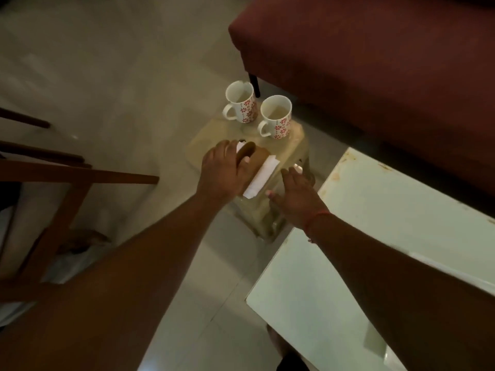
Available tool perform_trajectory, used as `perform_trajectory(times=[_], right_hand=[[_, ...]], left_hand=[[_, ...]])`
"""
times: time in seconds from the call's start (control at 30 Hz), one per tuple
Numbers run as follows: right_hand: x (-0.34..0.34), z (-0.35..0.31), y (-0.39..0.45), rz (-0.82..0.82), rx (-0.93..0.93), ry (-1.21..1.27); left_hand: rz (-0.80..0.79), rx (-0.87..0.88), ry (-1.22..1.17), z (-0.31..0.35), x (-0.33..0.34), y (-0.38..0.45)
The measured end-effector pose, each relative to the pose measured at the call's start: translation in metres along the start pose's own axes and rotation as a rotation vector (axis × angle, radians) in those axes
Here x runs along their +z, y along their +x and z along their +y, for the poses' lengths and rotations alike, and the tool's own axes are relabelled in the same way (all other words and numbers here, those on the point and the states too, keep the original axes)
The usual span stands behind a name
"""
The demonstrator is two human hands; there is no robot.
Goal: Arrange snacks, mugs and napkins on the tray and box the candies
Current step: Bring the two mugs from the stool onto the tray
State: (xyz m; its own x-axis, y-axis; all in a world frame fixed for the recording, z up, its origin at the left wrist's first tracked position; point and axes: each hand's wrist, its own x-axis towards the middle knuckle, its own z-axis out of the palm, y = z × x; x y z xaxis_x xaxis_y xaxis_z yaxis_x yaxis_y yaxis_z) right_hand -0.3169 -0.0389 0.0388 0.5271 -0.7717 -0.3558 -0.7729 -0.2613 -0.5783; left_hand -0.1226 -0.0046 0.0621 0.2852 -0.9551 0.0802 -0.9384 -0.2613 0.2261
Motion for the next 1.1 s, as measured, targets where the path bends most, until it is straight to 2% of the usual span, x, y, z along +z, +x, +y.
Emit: perform_trajectory(times=[0.07,0.17,0.27,0.37,0.43,0.53,0.7,0.87,0.97,1.1], right_hand=[[-0.001,-0.019,0.028,0.070,-0.014,0.023],[-0.014,-0.031,0.072,0.276,-0.049,-0.019],[-0.041,-0.034,0.111,0.393,-0.128,-0.244],[-0.069,-0.035,0.144,0.263,-0.184,-0.543],[-0.077,-0.037,0.160,0.126,-0.170,-0.623],[-0.081,-0.041,0.178,-0.015,-0.119,-0.588],[-0.081,-0.039,0.188,0.016,-0.123,-0.545],[-0.079,-0.039,0.182,0.028,-0.104,-0.510],[-0.080,-0.030,0.166,0.092,-0.108,-0.405],[-0.083,0.009,0.118,0.297,-0.107,-0.192]], left_hand=[[-0.033,-0.076,-0.048,-0.012,0.002,0.021],[-0.057,-0.039,0.004,-0.026,0.006,0.060],[-0.097,-0.005,0.076,-0.033,0.011,0.099],[-0.123,-0.001,0.127,-0.033,0.012,0.135],[-0.139,-0.015,0.114,-0.032,0.014,0.153],[-0.205,-0.035,0.103,-0.031,0.021,0.177],[-0.300,-0.077,0.041,-0.025,0.029,0.208],[-0.271,-0.127,0.075,-0.015,0.030,0.214],[-0.232,-0.076,0.095,-0.002,0.027,0.205],[-0.130,0.065,0.131,0.031,0.021,0.186]])
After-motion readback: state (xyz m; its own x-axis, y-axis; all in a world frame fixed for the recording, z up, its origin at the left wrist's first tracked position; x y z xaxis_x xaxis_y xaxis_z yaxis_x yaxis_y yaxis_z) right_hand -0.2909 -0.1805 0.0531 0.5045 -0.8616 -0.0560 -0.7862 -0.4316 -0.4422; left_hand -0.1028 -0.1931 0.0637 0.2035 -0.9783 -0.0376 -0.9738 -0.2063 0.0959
